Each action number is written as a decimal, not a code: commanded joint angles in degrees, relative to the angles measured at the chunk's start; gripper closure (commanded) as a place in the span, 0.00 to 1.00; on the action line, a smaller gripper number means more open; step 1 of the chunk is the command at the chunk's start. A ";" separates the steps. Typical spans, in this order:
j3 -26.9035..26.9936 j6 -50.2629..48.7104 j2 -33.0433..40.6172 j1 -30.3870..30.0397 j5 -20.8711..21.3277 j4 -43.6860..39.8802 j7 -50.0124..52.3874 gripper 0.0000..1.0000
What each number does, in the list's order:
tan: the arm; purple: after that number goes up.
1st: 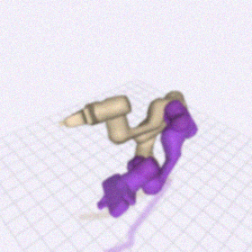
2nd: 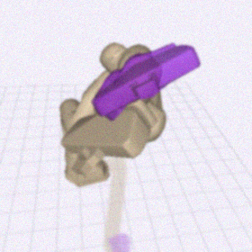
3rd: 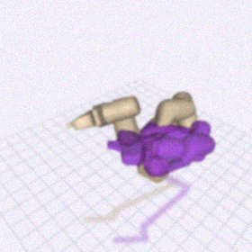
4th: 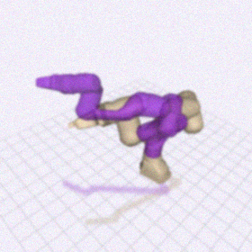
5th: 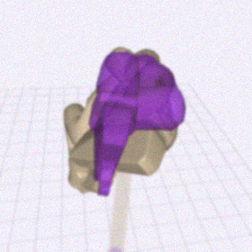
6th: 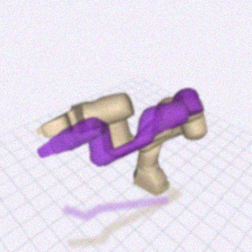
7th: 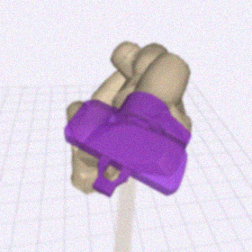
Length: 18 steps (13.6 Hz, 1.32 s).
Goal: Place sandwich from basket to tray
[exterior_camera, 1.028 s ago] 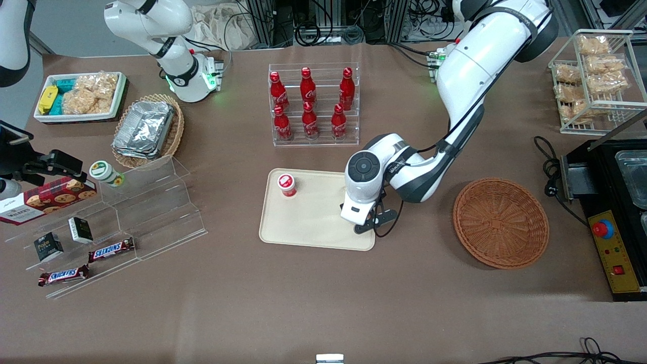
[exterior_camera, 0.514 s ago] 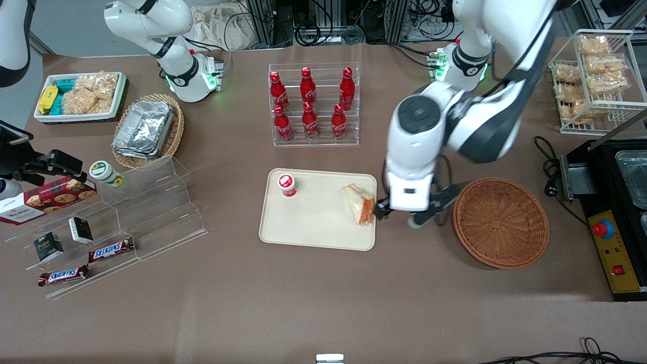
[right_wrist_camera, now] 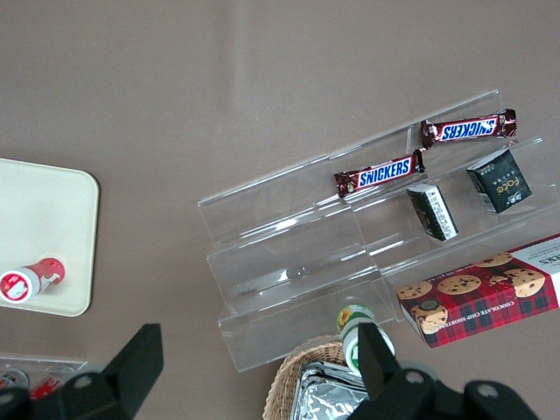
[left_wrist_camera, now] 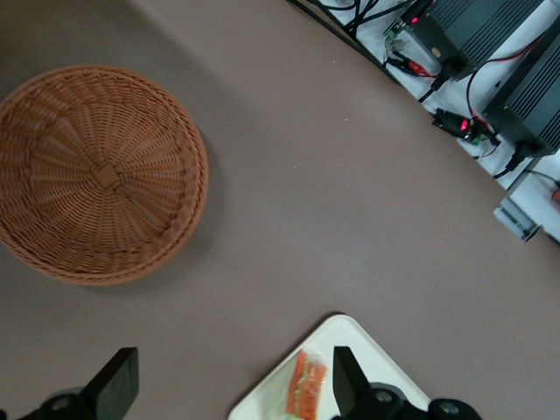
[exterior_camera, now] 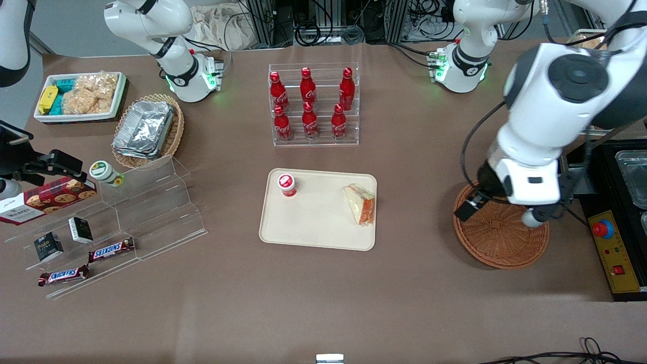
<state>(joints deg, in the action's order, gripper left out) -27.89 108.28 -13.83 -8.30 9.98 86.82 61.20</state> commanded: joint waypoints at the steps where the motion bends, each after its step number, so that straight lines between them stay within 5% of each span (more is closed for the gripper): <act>1: -0.15 -2.89 2.40 -4.69 -3.12 2.13 -13.15 0.00; 2: 0.72 -4.38 2.40 -5.50 -4.17 2.13 -19.30 0.00; 7: 25.57 -9.65 6.43 7.14 -12.34 2.39 -43.48 0.00; 10: 36.38 -10.55 12.84 13.11 -12.62 7.91 -53.61 0.00; 15: 39.31 -2.23 24.88 14.01 -12.00 22.66 -58.56 0.00; 18: 39.31 -0.35 25.87 13.92 -11.82 24.37 -58.12 0.00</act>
<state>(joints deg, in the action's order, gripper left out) 10.69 106.44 10.01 4.48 -1.67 108.76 3.22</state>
